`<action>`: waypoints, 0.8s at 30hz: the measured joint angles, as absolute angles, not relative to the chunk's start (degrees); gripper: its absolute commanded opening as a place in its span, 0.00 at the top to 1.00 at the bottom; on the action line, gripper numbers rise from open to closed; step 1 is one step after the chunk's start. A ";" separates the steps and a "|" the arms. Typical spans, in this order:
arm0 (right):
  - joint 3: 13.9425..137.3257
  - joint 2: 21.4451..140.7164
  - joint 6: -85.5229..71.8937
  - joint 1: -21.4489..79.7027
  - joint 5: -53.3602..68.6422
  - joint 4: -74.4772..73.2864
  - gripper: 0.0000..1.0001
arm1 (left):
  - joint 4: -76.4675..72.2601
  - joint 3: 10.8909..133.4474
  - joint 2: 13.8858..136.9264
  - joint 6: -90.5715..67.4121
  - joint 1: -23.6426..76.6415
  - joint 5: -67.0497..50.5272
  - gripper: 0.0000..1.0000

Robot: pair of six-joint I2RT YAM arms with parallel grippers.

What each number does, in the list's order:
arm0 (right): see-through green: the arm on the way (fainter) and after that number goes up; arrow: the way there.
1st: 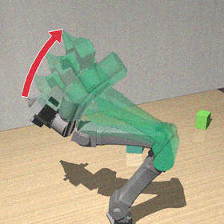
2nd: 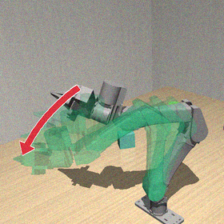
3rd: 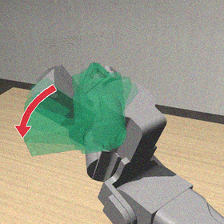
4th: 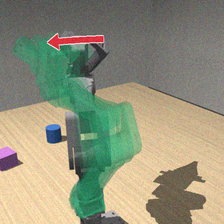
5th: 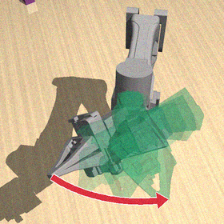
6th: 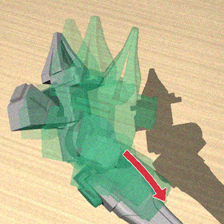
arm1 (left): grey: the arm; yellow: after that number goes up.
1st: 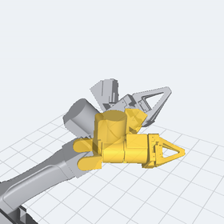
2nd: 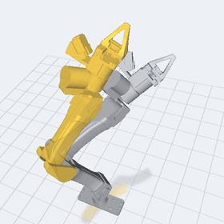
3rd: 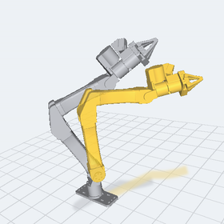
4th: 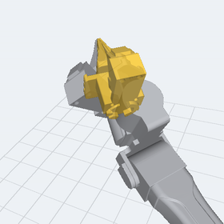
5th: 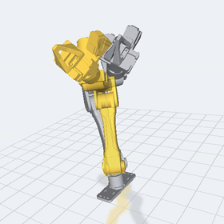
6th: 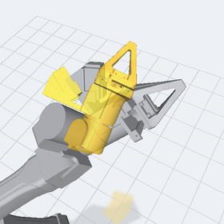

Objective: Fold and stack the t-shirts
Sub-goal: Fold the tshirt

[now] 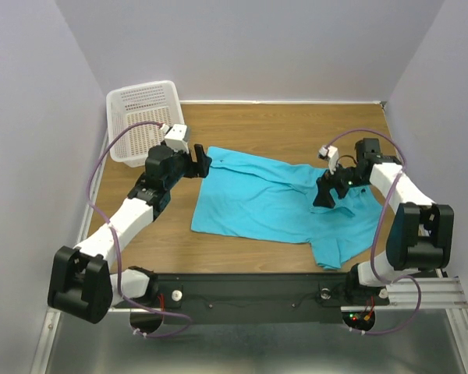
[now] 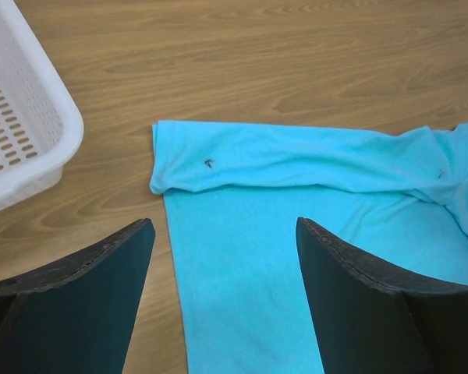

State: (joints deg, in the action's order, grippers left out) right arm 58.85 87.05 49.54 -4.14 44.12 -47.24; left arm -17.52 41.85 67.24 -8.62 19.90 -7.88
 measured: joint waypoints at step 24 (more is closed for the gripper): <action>60.34 88.09 16.45 -22.52 34.74 -24.34 0.18 | -2.59 78.08 110.98 -8.67 23.64 2.52 0.40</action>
